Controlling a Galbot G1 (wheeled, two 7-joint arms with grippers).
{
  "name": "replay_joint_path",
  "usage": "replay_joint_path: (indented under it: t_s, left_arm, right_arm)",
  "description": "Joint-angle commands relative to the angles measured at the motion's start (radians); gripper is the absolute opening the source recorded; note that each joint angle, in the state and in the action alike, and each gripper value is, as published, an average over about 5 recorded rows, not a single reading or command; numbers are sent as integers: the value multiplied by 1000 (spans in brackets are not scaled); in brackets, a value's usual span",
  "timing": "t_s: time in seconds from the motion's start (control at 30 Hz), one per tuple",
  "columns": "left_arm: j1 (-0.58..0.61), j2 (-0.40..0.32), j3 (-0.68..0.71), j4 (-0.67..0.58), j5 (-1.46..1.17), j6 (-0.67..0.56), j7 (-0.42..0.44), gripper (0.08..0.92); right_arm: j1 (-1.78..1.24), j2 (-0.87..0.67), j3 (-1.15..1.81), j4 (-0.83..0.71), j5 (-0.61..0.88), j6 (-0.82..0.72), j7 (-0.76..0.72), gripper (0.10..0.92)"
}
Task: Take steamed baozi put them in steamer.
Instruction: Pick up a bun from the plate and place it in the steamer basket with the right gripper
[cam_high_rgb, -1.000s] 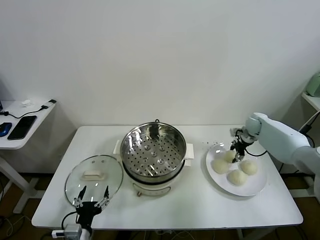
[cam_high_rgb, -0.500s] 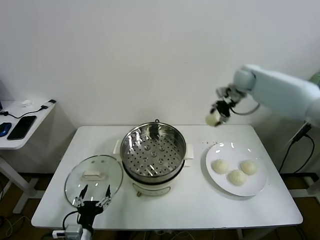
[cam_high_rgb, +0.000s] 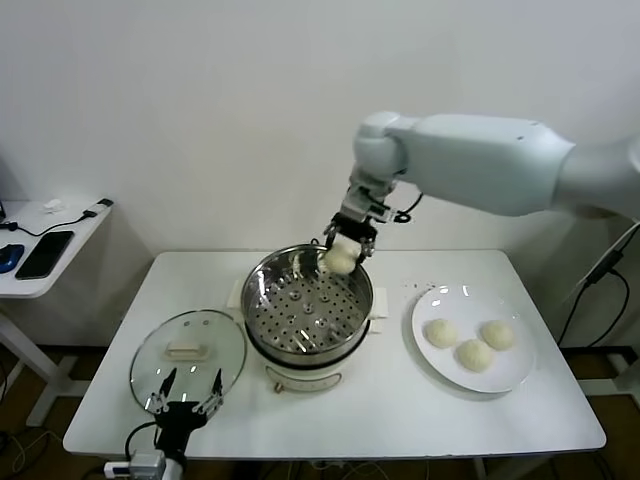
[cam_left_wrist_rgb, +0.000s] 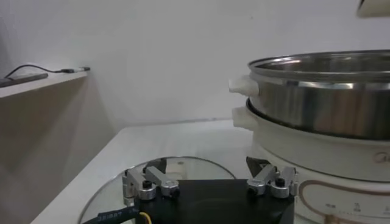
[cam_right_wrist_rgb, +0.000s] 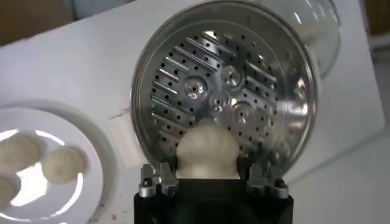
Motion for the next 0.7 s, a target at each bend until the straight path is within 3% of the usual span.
replay_joint_path:
  t_s: [0.03, 0.33, 0.7]
  left_arm:
    - [0, 2, 0, -3, 4, -1, 0, 823]
    - [7, 7, 0, -5, 2, -8, -3, 823]
    - [3, 9, 2, -9, 1, -7, -4, 823]
  right_arm:
    - [-122, 92, 52, -90, -239, 177, 34, 640]
    - [-263, 126, 131, -228, -441, 167, 145, 645]
    - [-323, 169, 162, -359, -458, 167, 181, 662]
